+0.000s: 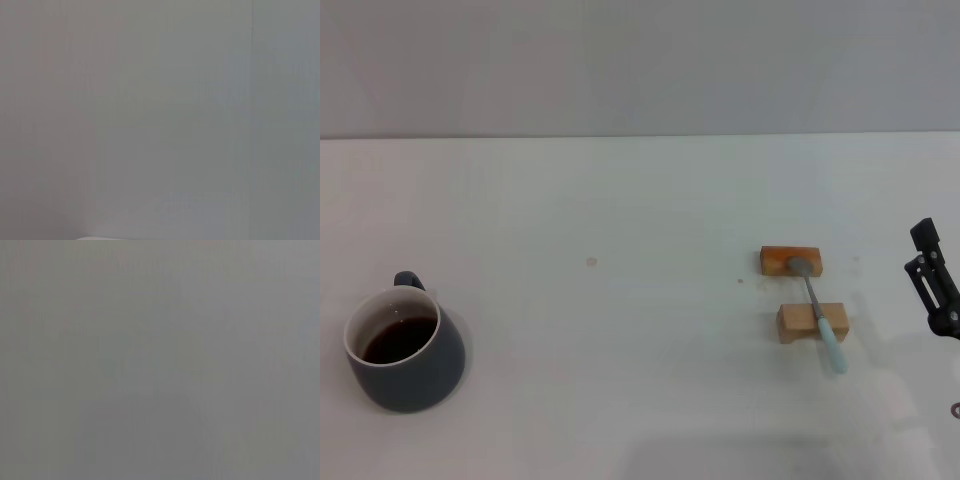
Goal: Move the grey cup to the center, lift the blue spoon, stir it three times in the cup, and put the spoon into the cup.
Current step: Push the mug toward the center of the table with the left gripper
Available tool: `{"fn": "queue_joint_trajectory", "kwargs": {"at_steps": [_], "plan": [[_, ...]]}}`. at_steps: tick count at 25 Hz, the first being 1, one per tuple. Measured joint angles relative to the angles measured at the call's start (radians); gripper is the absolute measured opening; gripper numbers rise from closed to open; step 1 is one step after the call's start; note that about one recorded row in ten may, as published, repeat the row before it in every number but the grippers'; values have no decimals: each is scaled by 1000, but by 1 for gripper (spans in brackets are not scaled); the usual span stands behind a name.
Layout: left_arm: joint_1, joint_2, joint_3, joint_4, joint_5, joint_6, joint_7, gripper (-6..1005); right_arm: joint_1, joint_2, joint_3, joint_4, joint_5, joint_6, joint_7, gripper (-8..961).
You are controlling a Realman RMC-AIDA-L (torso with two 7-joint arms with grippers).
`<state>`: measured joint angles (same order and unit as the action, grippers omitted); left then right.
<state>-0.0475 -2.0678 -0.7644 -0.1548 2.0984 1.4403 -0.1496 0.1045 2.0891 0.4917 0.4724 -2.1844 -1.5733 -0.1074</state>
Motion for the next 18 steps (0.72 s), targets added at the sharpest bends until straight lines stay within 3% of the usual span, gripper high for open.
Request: {"fn": "queue_joint_trajectory", "kwargs": {"at_steps": [17, 18], "plan": [[6, -2, 27, 3, 6, -4, 4, 795, 1, -1, -4, 1, 0, -3, 11, 779], [6, -2, 27, 3, 6, -7, 5, 733, 1, -1, -4, 0, 0, -5, 17, 779]]}}
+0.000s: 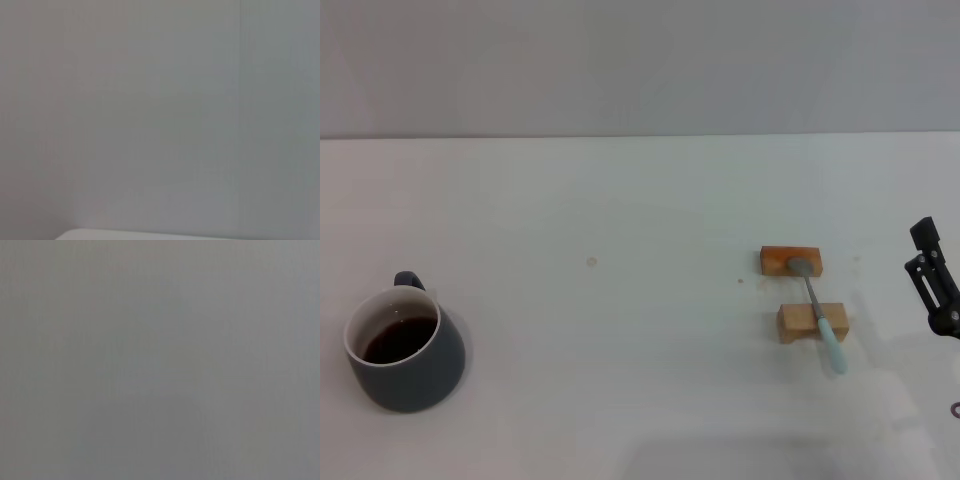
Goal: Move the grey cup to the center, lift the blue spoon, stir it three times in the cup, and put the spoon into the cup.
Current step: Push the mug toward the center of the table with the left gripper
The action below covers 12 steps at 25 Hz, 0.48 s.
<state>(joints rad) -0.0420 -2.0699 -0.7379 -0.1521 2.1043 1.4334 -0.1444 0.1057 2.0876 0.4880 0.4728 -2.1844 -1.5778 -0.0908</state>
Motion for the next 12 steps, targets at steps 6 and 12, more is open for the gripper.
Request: {"fn": "queue_joint_trajectory", "kwargs": {"at_steps": [6, 12], "plan": [[-12, 0, 7, 3, 4, -47, 2, 475, -2, -1, 0, 0, 0, -3, 9, 779], [-23, 1, 43, 2, 6, -66, 23, 313, 0, -2, 1, -1, 0, -3, 9, 779]]}}
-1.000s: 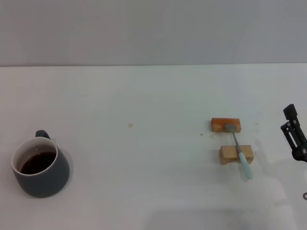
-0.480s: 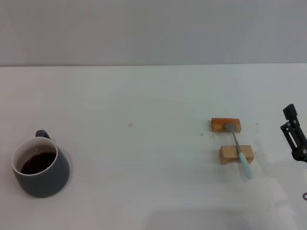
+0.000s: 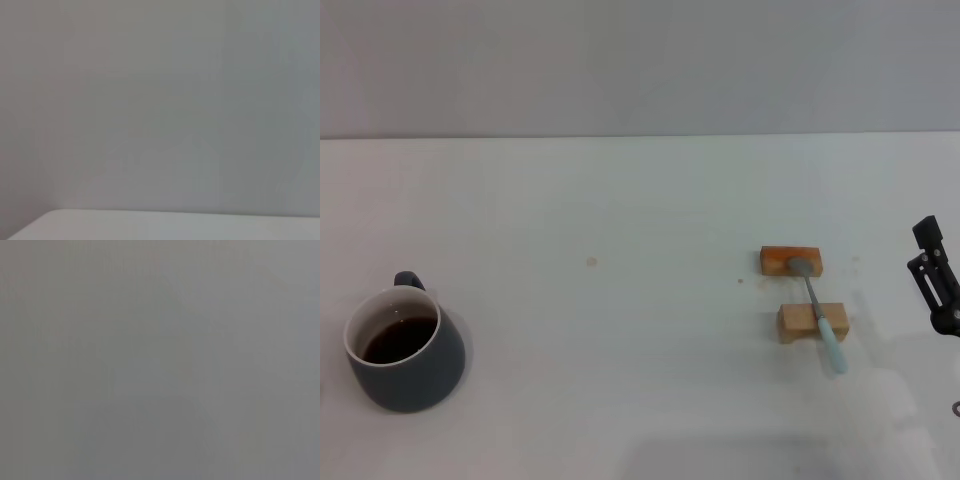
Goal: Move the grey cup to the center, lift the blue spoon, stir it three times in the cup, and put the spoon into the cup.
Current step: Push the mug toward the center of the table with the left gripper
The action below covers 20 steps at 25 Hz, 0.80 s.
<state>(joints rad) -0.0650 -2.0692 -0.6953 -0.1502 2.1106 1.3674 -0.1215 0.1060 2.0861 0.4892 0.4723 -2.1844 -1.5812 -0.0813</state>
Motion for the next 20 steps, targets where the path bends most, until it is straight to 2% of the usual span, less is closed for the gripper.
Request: {"fn": "queue_joint_trajectory", "kwargs": {"at_steps": [12, 17, 20], "plan": [[-22, -2, 68, -5, 0, -15, 27, -2, 12, 0, 3, 0, 0, 0, 0, 778], [-28, -2, 80, -5, 0, -18, 27, 3, 12, 0, 3, 0, 0, 1, 0, 778], [-47, -2, 119, -5, -1, -34, 30, 7, 12, 0, 4, 0, 0, 3, 0, 778]]}}
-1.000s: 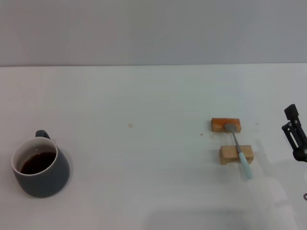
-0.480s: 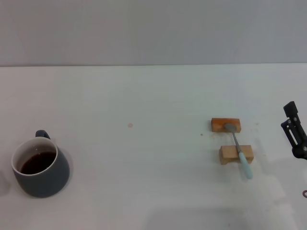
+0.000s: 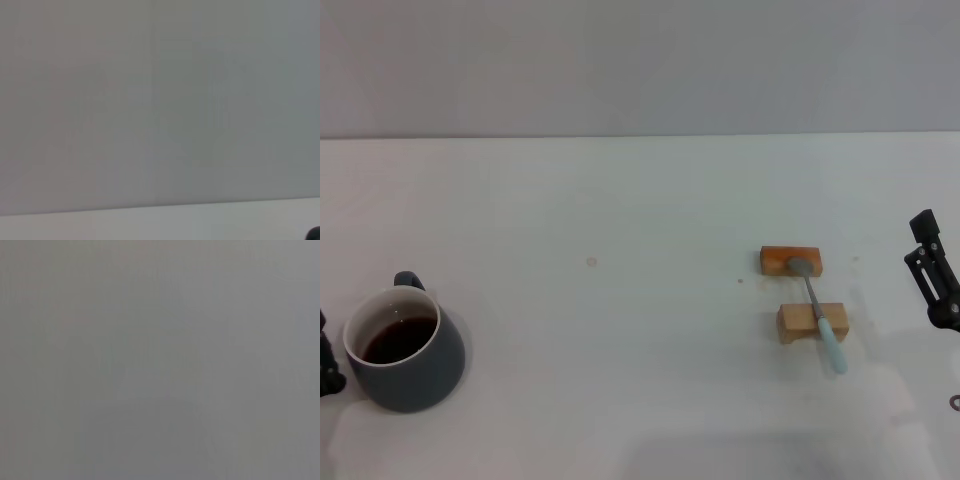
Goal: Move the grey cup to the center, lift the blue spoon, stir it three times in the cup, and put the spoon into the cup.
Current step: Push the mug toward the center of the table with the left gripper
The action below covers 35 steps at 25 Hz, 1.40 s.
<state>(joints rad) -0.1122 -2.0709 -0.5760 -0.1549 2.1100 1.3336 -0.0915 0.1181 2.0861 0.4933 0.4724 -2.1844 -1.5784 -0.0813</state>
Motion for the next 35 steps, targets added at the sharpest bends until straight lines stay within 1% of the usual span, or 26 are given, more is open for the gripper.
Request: {"fn": "queue_joint_trajectory", "kwargs": {"at_steps": [3, 6, 8, 17, 22, 27, 35], "plan": [[-12, 0, 28, 0, -1, -5, 2, 10, 1, 0, 1, 1, 0, 3, 0, 778], [-13, 0, 32, -1, -1, -6, 2, 13, 2, 0, 2, 2, 0, 4, 0, 777], [-17, 0, 51, -6, -1, -7, -2, 15, 2, 0, 3, 3, 0, 4, 0, 777], [-19, 0, 101, -26, -1, -7, -1, 25, 3, 0, -4, 5, 0, -1, 0, 777], [-23, 0, 147, -42, -1, -5, -2, 30, 0, 0, -6, 9, 0, -2, 0, 777], [-25, 0, 160, -49, 0, -3, 3, 36, -6, 2, -7, 14, -1, -4, 0, 776], [-40, 3, 146, -17, -9, -39, 4, 44, -8, 2, -21, 16, -3, -16, 0, 776]]}}
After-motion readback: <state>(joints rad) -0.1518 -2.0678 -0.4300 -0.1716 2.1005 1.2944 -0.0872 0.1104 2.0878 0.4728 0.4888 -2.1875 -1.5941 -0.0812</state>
